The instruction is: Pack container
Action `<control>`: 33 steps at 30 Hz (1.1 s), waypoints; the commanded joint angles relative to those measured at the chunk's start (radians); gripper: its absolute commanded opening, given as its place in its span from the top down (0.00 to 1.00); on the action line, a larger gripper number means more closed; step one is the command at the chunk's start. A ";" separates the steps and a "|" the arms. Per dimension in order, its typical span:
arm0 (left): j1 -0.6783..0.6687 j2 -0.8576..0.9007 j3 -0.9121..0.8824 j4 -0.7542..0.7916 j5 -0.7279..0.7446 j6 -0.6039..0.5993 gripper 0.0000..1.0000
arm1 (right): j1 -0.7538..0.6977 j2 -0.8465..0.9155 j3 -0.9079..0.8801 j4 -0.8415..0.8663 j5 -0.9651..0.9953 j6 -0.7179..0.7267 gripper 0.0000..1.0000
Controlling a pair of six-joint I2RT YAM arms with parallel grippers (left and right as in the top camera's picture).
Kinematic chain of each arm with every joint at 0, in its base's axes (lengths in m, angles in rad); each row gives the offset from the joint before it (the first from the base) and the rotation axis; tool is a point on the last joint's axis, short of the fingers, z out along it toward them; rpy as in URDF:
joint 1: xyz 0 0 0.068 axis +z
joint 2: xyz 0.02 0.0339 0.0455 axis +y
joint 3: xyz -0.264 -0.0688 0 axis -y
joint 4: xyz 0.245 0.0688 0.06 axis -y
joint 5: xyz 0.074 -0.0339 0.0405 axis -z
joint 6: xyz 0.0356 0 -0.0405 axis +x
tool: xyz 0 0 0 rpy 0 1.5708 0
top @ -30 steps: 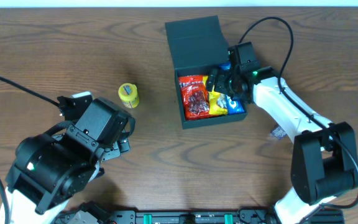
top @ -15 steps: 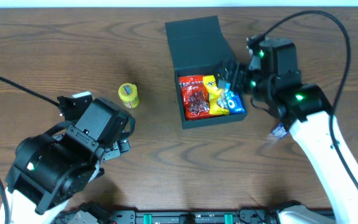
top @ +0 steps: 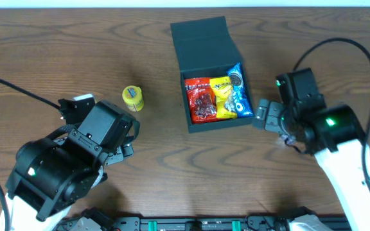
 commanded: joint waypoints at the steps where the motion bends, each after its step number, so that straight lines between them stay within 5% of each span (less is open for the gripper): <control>1: 0.001 -0.003 -0.004 -0.042 -0.027 0.003 0.05 | -0.016 -0.060 -0.008 -0.026 0.032 0.022 0.01; 12: 0.001 -0.004 -0.004 -0.040 -0.027 0.003 0.05 | -0.018 -0.242 -0.306 0.070 0.132 0.123 0.01; 25: 0.001 -0.004 -0.013 -0.062 -0.062 0.002 0.05 | -0.047 -0.245 -0.503 0.276 0.131 0.145 0.01; 29: -0.003 -0.040 -0.137 -0.035 -0.166 -0.121 0.00 | -0.047 -0.245 -0.503 0.300 0.133 0.144 0.01; 33: -0.047 -0.106 -0.339 0.133 -0.171 -0.119 0.00 | -0.047 -0.247 -0.503 0.328 0.132 0.128 0.01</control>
